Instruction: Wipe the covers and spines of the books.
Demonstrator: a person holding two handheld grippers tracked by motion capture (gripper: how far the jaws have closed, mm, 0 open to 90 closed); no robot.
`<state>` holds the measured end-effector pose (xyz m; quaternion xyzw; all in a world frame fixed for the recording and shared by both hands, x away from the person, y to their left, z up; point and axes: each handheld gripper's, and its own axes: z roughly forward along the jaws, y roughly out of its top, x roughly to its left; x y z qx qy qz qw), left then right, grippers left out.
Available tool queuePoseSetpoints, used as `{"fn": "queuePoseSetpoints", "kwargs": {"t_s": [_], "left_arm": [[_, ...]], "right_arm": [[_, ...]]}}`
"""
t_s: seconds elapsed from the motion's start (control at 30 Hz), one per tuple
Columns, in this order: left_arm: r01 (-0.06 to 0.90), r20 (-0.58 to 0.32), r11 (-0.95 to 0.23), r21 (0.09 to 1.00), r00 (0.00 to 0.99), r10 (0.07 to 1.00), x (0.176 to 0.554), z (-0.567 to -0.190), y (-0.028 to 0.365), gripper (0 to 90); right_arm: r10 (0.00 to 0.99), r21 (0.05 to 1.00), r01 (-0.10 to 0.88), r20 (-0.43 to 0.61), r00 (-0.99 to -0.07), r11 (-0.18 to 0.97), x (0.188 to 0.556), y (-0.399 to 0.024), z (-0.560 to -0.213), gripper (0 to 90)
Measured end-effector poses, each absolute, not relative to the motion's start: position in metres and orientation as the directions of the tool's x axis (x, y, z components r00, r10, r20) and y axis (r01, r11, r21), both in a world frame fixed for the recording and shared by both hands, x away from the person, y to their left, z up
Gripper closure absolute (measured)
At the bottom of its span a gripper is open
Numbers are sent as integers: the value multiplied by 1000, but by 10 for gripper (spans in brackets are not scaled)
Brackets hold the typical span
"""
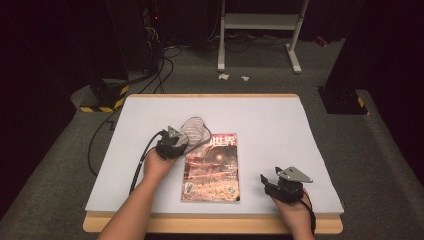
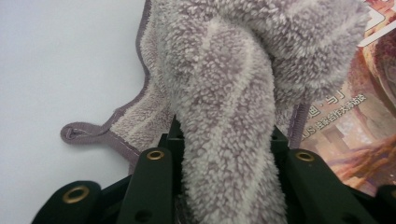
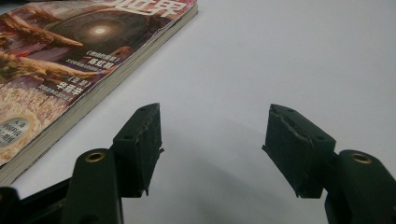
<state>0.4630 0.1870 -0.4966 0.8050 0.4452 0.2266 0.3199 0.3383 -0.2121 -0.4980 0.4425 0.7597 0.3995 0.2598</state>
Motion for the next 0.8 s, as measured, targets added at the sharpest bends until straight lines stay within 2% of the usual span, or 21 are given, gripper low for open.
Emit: {"fn": "queuePoseSetpoints", "kwargs": {"t_s": [0.43, 0.8], "left_arm": [[570, 41, -362, 738, 497, 866, 462, -494, 188, 661], [512, 38, -339, 789, 510, 859, 454, -479, 187, 666]], "right_arm": [[879, 837, 464, -41, -474, 290, 338, -212, -498, 361], [879, 837, 464, -40, -475, 289, 338, -211, -498, 361]]}}
